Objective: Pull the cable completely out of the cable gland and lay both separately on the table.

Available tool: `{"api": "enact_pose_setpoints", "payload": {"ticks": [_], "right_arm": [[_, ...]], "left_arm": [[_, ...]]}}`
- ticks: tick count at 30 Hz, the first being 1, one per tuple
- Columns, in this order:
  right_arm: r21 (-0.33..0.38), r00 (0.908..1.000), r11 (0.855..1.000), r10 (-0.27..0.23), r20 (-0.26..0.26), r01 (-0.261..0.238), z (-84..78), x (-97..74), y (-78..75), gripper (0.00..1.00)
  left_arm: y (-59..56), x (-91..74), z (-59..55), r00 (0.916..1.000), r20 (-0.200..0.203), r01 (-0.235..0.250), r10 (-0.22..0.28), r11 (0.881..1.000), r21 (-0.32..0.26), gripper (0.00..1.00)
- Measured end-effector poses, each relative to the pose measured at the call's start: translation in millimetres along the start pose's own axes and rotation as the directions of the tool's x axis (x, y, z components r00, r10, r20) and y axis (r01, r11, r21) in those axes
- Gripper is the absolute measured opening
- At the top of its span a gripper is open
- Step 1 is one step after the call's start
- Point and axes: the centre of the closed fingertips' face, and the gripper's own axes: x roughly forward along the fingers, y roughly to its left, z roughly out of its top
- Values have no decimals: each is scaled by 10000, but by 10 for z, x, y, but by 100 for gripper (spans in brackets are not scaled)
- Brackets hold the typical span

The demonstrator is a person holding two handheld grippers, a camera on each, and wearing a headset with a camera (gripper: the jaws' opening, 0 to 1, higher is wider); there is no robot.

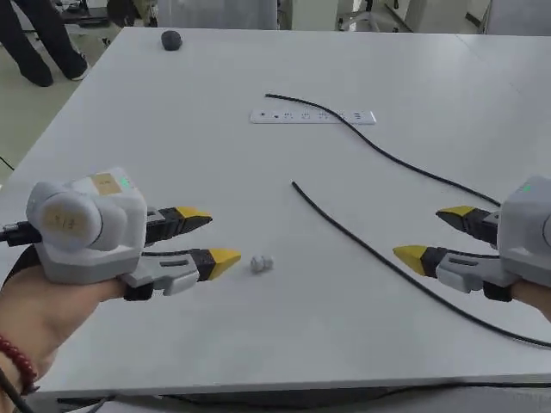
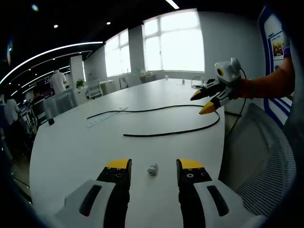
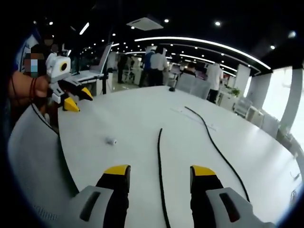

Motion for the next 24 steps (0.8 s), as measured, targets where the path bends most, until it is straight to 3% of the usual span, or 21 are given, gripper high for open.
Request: {"api": "enact_pose_setpoints", "payload": {"ticks": [9, 11, 13, 17, 24], "right_arm": [[756, 9989, 9965, -375, 267, 354, -102, -223, 68, 55], [1447, 9981, 9887, -462, 410, 398, -116, -249, 90, 57], [1620, 9984, 9860, -456, 346, 394, -151, -261, 107, 58], [1499, 9983, 9875, -527, 250, 483, -199, -256, 152, 57], [1460, 9958, 9856, -888, 198, 850, -165, -240, 89, 56]], "left_arm": [[12, -121, -34, 9983, 134, -556, 562, 9975, -439, 43], [25, -133, -49, 9968, 69, -790, 795, 9956, -503, 43], [16, -138, -66, 9958, 17, -913, 916, 9937, -653, 43], [-23, -116, -122, 9939, -208, -1091, 1079, 9916, -700, 42], [-71, -33, -182, 9919, -395, -1232, 1203, 9889, -824, 41]]}}
